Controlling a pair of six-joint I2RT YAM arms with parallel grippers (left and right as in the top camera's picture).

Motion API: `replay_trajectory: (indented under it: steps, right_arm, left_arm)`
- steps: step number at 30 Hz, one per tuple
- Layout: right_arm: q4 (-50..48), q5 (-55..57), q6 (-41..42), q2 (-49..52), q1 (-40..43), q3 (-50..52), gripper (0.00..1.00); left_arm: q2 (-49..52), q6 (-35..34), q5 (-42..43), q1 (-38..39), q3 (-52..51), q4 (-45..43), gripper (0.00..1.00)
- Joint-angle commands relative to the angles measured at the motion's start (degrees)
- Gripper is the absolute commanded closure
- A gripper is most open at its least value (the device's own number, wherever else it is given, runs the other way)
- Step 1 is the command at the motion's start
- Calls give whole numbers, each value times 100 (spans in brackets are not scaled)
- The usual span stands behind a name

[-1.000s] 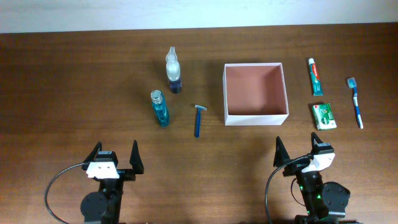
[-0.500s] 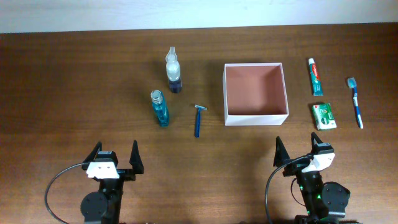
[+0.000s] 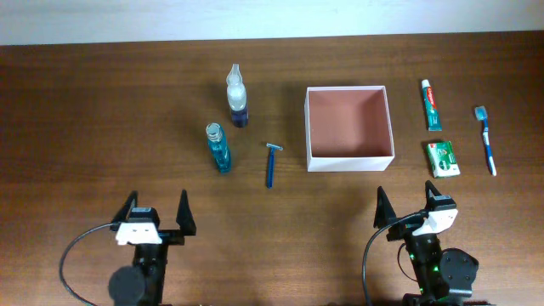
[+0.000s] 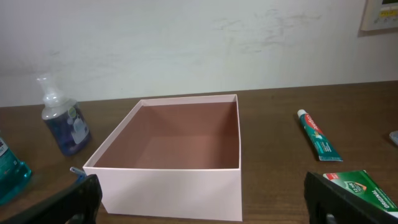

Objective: Pack container
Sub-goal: 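Move the left gripper over the blue Listerine bottle and lower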

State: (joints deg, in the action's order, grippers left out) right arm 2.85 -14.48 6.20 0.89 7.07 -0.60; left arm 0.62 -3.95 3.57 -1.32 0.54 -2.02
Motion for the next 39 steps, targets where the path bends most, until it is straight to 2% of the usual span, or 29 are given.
replay_trajectory:
  steps: [1, 6, 9, 14, 16, 19, 22, 24, 27, 28, 30, 31, 32, 34, 35, 39]
  right_arm:
    - [33, -11, 22, -63, -31, 28, 1]
    - [33, -11, 22, -63, -31, 28, 1]
    - [33, -11, 22, -63, -31, 28, 1]
    - [33, -11, 22, -63, -31, 28, 1]
    - [33, -11, 22, -63, -31, 28, 1]
    - [33, -11, 22, -63, -31, 28, 1]
    - [33, -11, 22, -63, -31, 28, 1]
    - [33, -11, 22, -63, -31, 28, 1]
    - [33, -11, 22, -63, -31, 28, 1]
    - [33, -11, 22, -63, -31, 28, 1]
    - [33, -11, 22, -63, -31, 28, 1]
    - [33, -11, 22, -63, -31, 28, 1]
    - [33, -11, 22, -63, -31, 28, 1]
    - [33, -11, 22, -63, -31, 28, 1]
    - [33, -11, 22, -63, -31, 28, 1]
    - [33, -11, 22, -63, -31, 28, 1]
  left_arm:
    - [-28, -76, 422, -35, 33, -721, 1]
    - [179, -118, 446, -35, 584, -852, 1]
    - [671, -13, 732, -35, 1314, -656, 1]
    - [2479, 151, 1451, -35, 3526, -127, 1]
    - [3416, 492, 2295, -33, 4583, 52, 1]
    - [4625, 706, 2983, -33, 5928, 953, 1]
    - [5908, 704, 3051, 37, 7392, 2509, 0]
    - [6712, 702, 3421, 166, 8266, 3281, 1]
    - [7547, 704, 4533, 323, 8992, 3440, 1]
    - [7785, 699, 4607, 385, 9162, 3436, 1]
    - [8126, 645, 4227, 538, 9433, 3729, 1]
    - [8295, 490, 3665, 649, 9586, 4041, 0]
    - [8620, 127, 2227, 907, 9868, 4795, 0]
    - [8885, 11, 1217, 1147, 10035, 5351, 1]
    - [9044, 13, 922, 1327, 10045, 5488, 1]
    - [9359, 52, 1132, 1725, 10045, 5622, 1]
